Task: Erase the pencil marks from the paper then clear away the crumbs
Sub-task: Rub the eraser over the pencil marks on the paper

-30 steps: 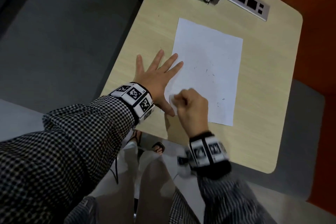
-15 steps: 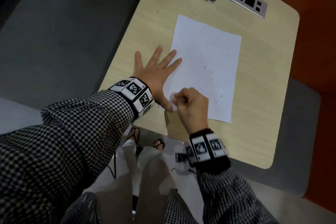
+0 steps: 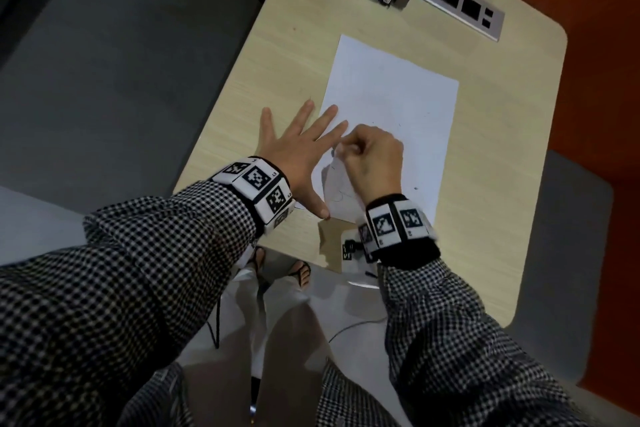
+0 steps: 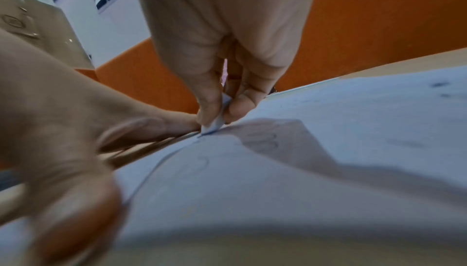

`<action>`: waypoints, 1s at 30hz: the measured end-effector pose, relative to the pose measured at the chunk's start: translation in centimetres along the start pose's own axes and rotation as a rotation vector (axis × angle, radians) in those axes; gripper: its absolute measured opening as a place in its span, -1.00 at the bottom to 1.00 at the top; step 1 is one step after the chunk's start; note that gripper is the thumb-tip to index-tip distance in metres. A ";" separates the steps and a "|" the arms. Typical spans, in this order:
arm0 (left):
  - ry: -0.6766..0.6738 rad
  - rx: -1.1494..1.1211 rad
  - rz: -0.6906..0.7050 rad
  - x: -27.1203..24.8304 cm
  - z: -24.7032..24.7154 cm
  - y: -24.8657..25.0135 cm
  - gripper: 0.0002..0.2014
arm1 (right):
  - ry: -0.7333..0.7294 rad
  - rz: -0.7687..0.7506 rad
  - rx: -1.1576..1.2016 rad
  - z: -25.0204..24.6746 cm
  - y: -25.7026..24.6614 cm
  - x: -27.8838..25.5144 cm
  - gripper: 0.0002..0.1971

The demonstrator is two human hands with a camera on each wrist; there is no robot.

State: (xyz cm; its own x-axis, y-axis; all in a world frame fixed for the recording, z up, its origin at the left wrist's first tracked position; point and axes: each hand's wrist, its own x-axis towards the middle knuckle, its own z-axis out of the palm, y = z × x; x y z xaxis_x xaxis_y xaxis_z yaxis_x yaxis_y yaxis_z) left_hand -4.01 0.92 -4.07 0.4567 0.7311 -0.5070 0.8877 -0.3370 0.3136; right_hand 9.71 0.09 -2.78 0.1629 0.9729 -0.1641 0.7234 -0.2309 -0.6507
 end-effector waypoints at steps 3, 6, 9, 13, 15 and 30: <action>0.001 -0.002 -0.004 0.2 0.1 0.0 0.46 | -0.023 -0.010 -0.099 -0.1 1.2 -3.3 -0.83; -0.008 0.005 -0.003 0.2 0.1 -0.1 0.45 | -0.031 -0.029 -0.080 -0.4 1.4 -5.4 -0.83; -0.009 -0.014 0.011 0.3 0.1 -0.1 0.46 | -0.008 -0.068 -0.108 -0.1 0.0 -1.0 -0.89; -0.003 -0.004 0.009 0.2 0.1 -0.1 0.46 | 0.007 -0.061 -0.109 0.2 0.5 -1.8 -0.88; 0.005 0.004 0.003 0.2 0.2 -0.1 0.46 | -0.006 -0.063 -0.096 -0.1 1.3 -4.5 -0.85; 0.002 0.005 0.005 0.1 0.1 0.0 0.45 | 0.001 -0.039 -0.039 0.3 0.4 -1.1 -0.91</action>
State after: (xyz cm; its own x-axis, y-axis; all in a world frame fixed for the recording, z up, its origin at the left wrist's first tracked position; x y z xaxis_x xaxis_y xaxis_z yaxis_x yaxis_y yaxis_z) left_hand -3.90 0.97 -4.17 0.4606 0.7306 -0.5041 0.8860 -0.3435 0.3116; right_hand 9.60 -1.10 -3.02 0.1348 0.9811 -0.1389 0.7548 -0.1925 -0.6271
